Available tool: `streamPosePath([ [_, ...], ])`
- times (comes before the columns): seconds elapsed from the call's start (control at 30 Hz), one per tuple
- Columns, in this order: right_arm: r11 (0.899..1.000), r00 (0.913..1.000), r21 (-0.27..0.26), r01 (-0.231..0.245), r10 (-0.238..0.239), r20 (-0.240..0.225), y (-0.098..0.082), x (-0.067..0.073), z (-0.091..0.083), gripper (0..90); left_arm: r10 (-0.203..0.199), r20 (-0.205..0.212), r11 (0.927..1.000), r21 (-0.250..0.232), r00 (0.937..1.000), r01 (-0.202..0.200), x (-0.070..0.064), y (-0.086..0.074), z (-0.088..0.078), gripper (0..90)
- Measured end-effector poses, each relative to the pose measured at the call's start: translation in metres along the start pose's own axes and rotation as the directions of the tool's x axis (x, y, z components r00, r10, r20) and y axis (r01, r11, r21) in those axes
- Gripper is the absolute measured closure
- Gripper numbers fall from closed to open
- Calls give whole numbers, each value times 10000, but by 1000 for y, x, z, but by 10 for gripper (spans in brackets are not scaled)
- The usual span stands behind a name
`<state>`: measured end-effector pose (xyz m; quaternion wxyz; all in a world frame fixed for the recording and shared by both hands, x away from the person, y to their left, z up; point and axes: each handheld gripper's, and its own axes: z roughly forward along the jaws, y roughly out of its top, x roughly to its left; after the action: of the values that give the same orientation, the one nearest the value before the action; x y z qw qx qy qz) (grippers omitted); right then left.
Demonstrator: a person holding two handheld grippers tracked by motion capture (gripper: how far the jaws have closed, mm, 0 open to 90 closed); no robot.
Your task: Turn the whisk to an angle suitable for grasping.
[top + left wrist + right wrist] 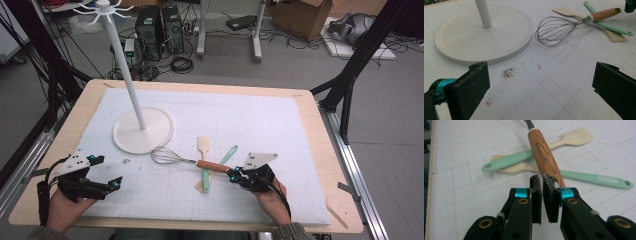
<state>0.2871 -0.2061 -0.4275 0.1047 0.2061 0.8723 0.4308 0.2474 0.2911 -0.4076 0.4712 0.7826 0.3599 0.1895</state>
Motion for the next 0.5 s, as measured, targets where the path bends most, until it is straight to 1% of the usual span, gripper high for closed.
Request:
streamPosePath([
  [0.1, 9999, 10000, -93, 56, -56, -36, 1, 3, -2, 830, -6, -1, 10000, 22, 10000, 6, 1, 0, 0, 17],
  [0.2, 9997, 9999, -253, 15, -18, -127, 0, 3, -7, 806, -36, 1, 10000, 1, 10000, 36, 1, 0, 0, 17],
  [0.27, 9992, 9998, -374, -124, 118, -159, 0, 2, -11, 776, -27, 1, 10000, -4, 10000, 27, 1, 0, 0, 17],
  [0.4, 9972, 9997, -698, -258, 258, -8, -2, -1, -20, 753, -55, -23, 10000, 1, 10000, 55, 3, -1, 0, 17],
  [0.43, 9969, 9994, -700, -356, 355, -18, -3, -1, -22, 746, -88, -37, 10000, -20, 10000, 88, 3, -1, 0, 17],
  [0.5, 9966, 9993, -732, -376, 375, -25, -3, -4, -25, 716, -103, -28, 9999, -25, 9999, 103, 3, -1, 0, 18],
])
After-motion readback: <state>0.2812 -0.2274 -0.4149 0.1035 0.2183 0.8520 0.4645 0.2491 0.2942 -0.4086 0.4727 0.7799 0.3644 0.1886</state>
